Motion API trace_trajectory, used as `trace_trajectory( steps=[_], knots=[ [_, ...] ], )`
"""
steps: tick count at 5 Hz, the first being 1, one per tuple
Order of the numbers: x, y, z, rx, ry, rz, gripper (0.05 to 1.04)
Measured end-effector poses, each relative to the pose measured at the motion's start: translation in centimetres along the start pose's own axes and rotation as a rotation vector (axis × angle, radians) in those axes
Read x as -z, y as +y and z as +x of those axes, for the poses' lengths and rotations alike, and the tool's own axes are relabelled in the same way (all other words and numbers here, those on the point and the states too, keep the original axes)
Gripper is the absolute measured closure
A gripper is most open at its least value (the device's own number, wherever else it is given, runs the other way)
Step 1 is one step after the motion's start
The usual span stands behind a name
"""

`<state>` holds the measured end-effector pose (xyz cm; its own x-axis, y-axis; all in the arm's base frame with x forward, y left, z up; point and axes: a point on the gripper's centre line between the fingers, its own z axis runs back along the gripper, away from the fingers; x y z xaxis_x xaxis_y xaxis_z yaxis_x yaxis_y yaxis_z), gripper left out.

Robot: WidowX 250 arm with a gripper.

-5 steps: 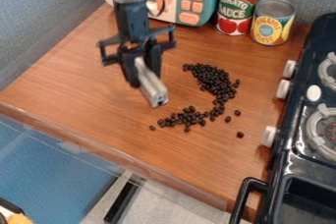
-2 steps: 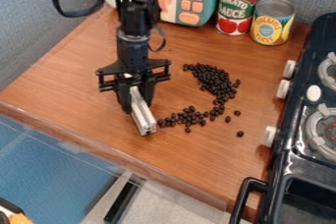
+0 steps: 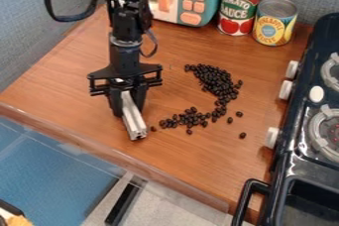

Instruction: Sweep into pile

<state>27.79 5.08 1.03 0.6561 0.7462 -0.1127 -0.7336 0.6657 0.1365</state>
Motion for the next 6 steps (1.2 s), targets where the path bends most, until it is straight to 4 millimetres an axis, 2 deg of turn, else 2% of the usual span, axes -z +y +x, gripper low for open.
trace_trajectory(
  steps=[1,3,5,6],
  knots=[
    [-0.1,1.0,-0.1,0.003,0.018,-0.004,0.699],
    [0.3,1.4,0.0,-0.004,0.003,0.005,0.699],
    [0.4,0.1,0.2,-0.093,-0.052,-0.004,0.699],
    [0.4,-1.3,0.1,-0.128,-0.061,-0.022,0.699]
  ],
)
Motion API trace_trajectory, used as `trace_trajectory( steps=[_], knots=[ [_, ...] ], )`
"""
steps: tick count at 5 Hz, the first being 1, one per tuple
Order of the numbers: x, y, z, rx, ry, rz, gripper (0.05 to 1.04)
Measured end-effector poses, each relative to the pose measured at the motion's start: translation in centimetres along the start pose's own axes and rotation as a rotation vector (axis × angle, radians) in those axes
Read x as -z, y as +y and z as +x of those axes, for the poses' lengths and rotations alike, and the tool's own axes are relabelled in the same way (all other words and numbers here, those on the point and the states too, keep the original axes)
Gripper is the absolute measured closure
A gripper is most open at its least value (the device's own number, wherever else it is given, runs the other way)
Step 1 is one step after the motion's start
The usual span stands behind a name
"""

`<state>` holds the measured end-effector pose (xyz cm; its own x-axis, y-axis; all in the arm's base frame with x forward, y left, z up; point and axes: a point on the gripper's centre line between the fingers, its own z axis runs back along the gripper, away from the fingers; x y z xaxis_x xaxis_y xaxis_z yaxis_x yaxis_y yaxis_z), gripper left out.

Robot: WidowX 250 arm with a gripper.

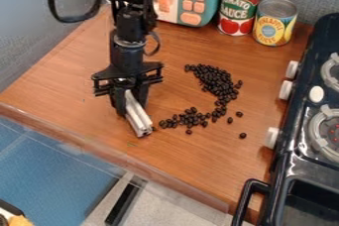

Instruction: Sweep into pile

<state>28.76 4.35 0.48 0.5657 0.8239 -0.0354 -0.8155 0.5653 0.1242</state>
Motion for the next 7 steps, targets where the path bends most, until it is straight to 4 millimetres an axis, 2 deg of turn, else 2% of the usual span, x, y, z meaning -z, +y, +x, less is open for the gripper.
trace_trajectory(
  steps=[2,4,7],
  knots=[
    [-0.2,-2.2,-0.5,-0.04,-0.036,-0.031,0.699],
    [-0.1,-3.6,-1.1,-0.08,-0.05,-0.045,0.699],
    [-0.8,-7.6,0.0,-0.157,-0.055,-0.097,0.699]
  ],
)
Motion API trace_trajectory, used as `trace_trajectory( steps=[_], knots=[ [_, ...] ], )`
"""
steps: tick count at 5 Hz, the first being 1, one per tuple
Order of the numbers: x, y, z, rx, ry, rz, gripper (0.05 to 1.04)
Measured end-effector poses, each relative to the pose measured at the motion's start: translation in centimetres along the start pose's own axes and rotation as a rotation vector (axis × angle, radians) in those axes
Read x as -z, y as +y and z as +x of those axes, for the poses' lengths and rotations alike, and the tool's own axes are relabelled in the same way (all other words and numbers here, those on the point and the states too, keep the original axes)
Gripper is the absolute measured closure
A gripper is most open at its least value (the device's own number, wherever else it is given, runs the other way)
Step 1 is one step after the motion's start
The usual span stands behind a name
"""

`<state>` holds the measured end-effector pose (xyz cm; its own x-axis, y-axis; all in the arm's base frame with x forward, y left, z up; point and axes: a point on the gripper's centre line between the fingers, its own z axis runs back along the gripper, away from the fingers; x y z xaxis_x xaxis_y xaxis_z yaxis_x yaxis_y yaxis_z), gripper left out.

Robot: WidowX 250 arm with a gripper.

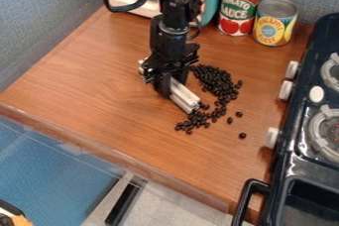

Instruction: Sweep into pile

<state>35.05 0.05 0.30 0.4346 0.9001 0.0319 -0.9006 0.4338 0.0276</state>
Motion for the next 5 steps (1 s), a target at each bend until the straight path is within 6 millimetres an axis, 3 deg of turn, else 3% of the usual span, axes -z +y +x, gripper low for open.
trace_trajectory(
  steps=[3,5],
  knots=[
    [-0.2,-2.1,0.2,-0.041,0.021,-0.012,0.699],
    [-1.1,0.2,0.0,0.012,0.124,0.019,0.699]
  ],
)
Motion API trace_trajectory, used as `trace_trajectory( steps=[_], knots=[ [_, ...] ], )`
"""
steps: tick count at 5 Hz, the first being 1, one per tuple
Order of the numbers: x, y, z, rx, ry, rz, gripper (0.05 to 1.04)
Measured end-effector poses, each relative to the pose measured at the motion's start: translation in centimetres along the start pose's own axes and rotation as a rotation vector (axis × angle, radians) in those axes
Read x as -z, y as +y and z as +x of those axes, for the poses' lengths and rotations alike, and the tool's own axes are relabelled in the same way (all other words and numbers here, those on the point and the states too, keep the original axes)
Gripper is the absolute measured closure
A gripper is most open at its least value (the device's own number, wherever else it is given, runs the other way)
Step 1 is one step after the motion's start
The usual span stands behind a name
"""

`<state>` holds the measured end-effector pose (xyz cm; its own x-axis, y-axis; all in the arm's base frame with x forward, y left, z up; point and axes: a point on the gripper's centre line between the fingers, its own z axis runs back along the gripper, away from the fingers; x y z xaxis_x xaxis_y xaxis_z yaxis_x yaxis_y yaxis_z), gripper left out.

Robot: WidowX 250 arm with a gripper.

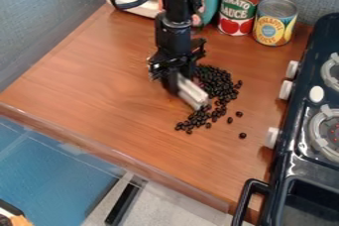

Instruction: Sweep into pile

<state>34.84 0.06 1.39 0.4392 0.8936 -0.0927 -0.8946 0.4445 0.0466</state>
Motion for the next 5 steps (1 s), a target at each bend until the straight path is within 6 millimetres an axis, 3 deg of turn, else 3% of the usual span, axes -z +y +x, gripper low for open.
trace_trajectory(
  steps=[1,2,5],
  knots=[
    [-3.2,1.2,0.8,0.007,0.044,-0.053,0.699],
    [-5.0,2.4,1.8,0.024,0.051,-0.079,0.699],
    [-2.7,4.9,4.8,0.081,-0.099,-0.036,0.699]
  ],
)
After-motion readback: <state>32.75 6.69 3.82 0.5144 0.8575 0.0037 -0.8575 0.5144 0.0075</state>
